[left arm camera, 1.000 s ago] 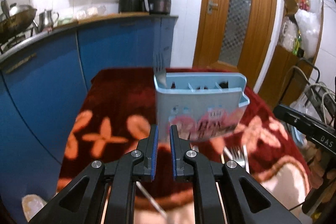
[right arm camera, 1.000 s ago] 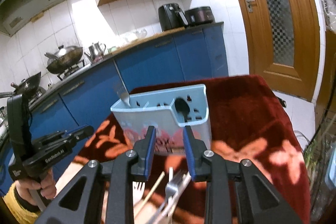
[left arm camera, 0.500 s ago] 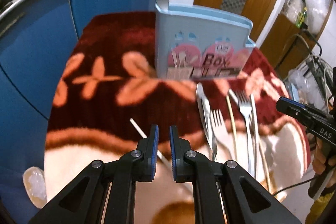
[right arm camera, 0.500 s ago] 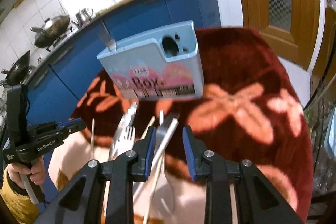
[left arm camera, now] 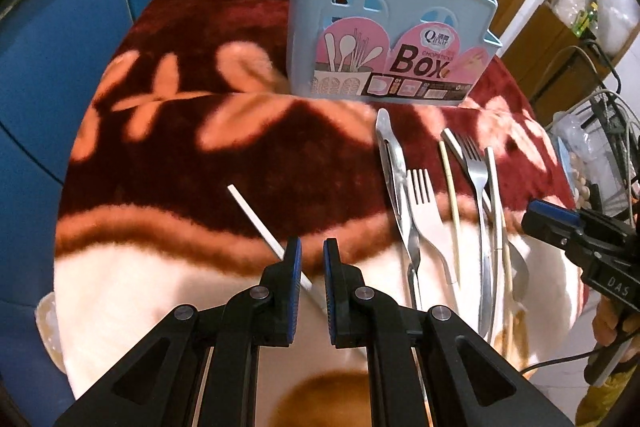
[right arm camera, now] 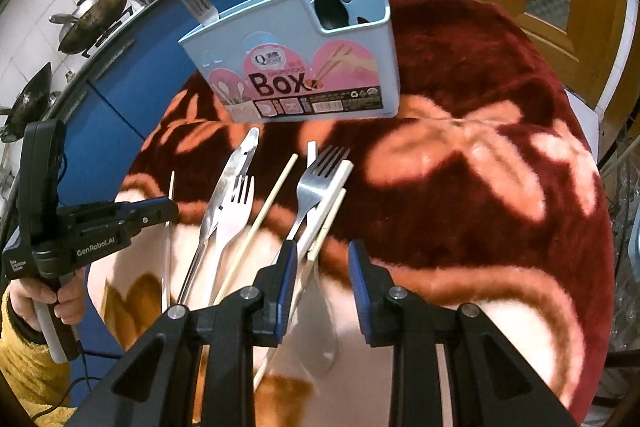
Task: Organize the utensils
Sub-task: 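Move both open tools back over the remaining utensils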
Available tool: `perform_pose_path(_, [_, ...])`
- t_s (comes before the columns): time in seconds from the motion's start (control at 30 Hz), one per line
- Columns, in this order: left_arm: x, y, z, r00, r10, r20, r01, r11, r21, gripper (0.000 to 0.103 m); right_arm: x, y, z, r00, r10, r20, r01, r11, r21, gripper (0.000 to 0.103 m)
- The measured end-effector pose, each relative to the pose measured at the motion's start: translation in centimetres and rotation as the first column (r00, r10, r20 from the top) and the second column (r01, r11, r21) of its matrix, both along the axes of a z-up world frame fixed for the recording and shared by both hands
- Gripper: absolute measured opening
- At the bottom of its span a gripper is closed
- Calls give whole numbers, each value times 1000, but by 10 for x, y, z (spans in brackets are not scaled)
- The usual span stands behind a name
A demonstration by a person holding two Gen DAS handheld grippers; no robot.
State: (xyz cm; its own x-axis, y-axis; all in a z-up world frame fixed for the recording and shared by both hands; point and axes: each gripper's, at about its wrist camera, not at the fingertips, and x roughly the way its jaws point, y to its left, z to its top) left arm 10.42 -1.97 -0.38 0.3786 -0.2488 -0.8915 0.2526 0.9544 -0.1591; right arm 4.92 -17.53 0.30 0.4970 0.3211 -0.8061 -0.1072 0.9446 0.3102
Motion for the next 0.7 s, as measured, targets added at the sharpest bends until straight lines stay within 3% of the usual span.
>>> perform_pose_path(0.3, [8, 4, -12, 991, 17, -132, -35, 990, -133, 11, 6, 6, 0, 999, 14, -35, -14, 1000, 5, 29])
perform_pose_path(0.5, [11, -2, -13, 993, 15, -116, -31, 989, -143, 10, 16, 6, -3, 997, 3, -73, -2, 1000, 5, 29])
perform_pose_path(0.57, [12, -3, -12, 994, 8, -108, -23, 990, -141, 5, 20, 6, -4, 996, -2, -89, 3, 1000, 8, 29])
perform_pose_path(0.7, [14, -1, -12, 996, -10, -94, -4, 988, -152, 1, 29, 7, -3, 995, -2, -103, 4, 1000, 16, 20])
